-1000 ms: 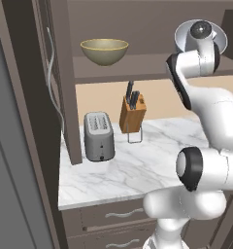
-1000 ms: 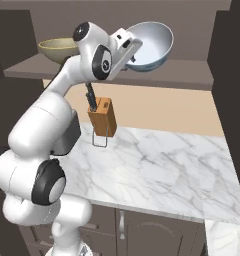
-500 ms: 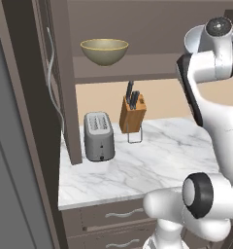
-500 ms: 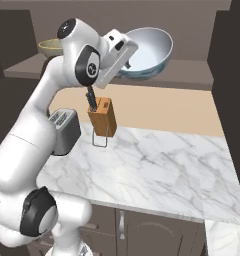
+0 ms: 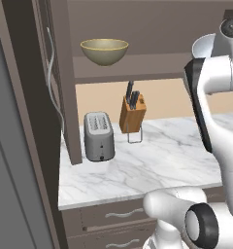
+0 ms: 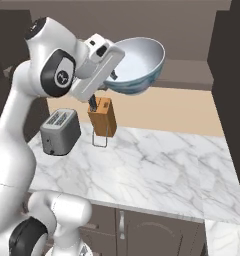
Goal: Move the bowls from the cabinet to the plates on the dining table.
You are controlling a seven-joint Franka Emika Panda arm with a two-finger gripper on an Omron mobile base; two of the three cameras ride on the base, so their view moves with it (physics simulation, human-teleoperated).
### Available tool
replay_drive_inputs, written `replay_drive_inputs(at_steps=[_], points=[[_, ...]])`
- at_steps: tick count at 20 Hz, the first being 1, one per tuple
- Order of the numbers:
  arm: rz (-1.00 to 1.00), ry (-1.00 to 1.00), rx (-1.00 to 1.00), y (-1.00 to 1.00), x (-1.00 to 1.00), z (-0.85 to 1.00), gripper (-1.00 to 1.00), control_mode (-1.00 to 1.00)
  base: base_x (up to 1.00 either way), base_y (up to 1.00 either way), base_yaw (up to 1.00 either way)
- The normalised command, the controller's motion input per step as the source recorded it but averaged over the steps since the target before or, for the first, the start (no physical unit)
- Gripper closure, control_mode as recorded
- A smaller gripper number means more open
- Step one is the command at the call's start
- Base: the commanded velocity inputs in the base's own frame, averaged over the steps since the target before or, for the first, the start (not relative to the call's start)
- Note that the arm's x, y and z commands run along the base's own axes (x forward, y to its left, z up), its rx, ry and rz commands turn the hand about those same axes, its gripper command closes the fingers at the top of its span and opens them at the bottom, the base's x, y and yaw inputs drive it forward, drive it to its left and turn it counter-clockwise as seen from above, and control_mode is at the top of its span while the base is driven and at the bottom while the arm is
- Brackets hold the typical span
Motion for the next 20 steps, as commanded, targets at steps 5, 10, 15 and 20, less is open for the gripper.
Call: replay_drive_inputs(at_steps=[5, 10, 15, 20], points=[[0.00, 0.00, -0.03, 0.32, -0.88, 0.00, 1.00, -1.00, 0.00, 0.00, 0.00], [0.02, 0.00, -0.01, 0.41, -0.73, 0.00, 1.00, -1.00, 0.00, 0.00, 0.00], [0.04, 0.00, 0.00, 0.44, -0.63, 0.00, 1.00, -1.00, 0.00, 0.00, 0.00], [0.06, 0.00, 0.00, 0.45, -0.49, 0.00, 1.00, -1.00, 0.00, 0.00, 0.00]])
